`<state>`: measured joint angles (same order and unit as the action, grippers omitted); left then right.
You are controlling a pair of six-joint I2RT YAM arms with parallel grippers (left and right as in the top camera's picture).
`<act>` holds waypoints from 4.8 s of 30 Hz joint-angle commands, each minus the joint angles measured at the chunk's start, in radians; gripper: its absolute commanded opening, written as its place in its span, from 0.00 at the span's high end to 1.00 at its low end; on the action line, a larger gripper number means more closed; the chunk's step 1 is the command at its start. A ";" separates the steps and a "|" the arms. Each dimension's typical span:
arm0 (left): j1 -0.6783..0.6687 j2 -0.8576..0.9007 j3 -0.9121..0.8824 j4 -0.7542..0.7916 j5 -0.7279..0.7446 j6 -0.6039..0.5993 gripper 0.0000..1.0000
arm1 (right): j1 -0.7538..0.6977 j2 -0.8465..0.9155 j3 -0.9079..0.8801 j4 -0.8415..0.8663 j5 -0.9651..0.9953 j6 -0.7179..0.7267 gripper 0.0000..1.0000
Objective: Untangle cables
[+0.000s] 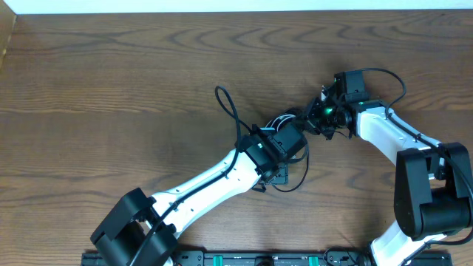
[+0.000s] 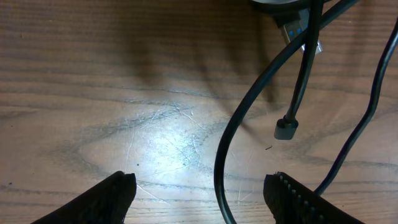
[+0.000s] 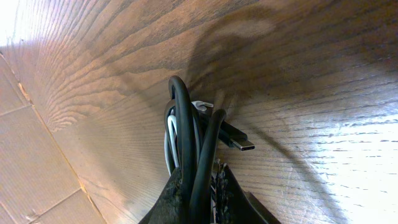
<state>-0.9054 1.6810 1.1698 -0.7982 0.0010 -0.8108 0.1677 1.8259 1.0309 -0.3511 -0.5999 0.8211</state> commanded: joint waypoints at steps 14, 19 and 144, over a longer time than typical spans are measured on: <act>0.016 0.134 -0.008 0.007 -0.017 0.011 0.29 | 0.000 0.003 -0.005 0.000 0.022 -0.015 0.99; 0.085 0.106 -0.008 -0.036 -0.017 0.045 0.57 | 0.000 0.003 -0.005 0.000 0.022 -0.015 0.99; 0.152 0.061 -0.121 0.304 0.126 0.079 0.78 | 0.091 -0.230 -0.005 -0.102 0.427 -0.087 0.48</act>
<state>-0.7486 1.7046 1.0550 -0.4938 0.1295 -0.7002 0.2352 1.6016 1.0306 -0.4557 -0.2008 0.7574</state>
